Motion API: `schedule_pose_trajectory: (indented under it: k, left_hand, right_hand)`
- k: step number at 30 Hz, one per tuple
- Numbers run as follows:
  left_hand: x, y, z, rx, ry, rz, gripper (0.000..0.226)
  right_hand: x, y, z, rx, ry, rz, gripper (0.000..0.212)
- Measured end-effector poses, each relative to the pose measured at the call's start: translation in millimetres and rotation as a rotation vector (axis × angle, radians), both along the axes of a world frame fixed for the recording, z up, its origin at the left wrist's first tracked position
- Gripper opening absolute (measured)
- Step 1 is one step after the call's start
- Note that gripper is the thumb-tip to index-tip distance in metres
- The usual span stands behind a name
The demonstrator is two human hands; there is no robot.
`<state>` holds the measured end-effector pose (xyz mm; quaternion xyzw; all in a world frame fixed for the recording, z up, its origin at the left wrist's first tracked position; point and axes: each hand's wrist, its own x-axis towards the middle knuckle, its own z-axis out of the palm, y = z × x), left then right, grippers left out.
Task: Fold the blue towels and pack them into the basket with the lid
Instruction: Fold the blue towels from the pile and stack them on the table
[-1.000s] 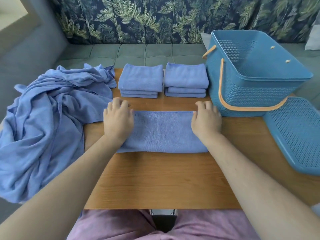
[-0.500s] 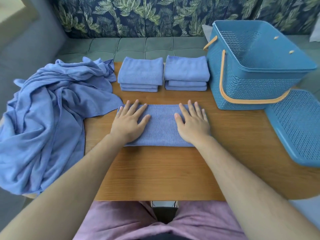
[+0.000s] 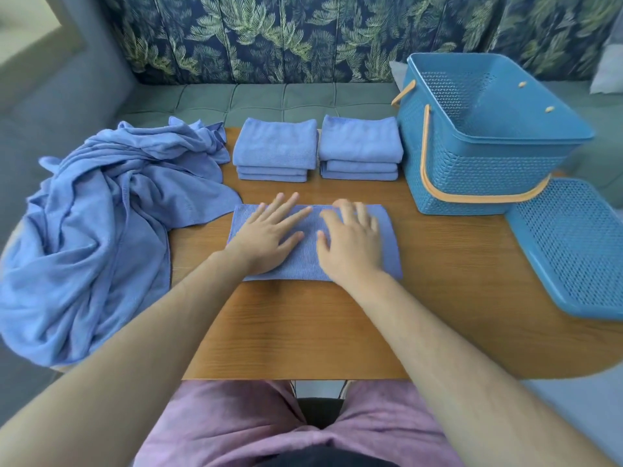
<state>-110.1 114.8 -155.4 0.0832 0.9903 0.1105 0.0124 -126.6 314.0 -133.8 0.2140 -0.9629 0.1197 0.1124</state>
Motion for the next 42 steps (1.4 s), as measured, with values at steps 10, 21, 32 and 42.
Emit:
schedule_pose_trajectory:
  k: [10,21,32,42]
  left_hand:
    - [9,9,8,-0.237,0.089,0.026,0.073]
    - [53,39,-6,0.056,0.132,-0.064,0.063]
    - [75,20,-13,0.088,0.001,-0.042,0.067]
    - [127,8,-12,0.313,0.414,-0.224,0.007]
  right_hand:
    - [19,13,-31,0.015,-0.036,0.021,0.043]
    - [26,39,-19,-0.012,-0.257,0.122,0.049]
    - [31,71,-32,0.005,-0.300,0.200,0.054]
    - [90,114,-23,-0.300,-0.077,0.485,0.011]
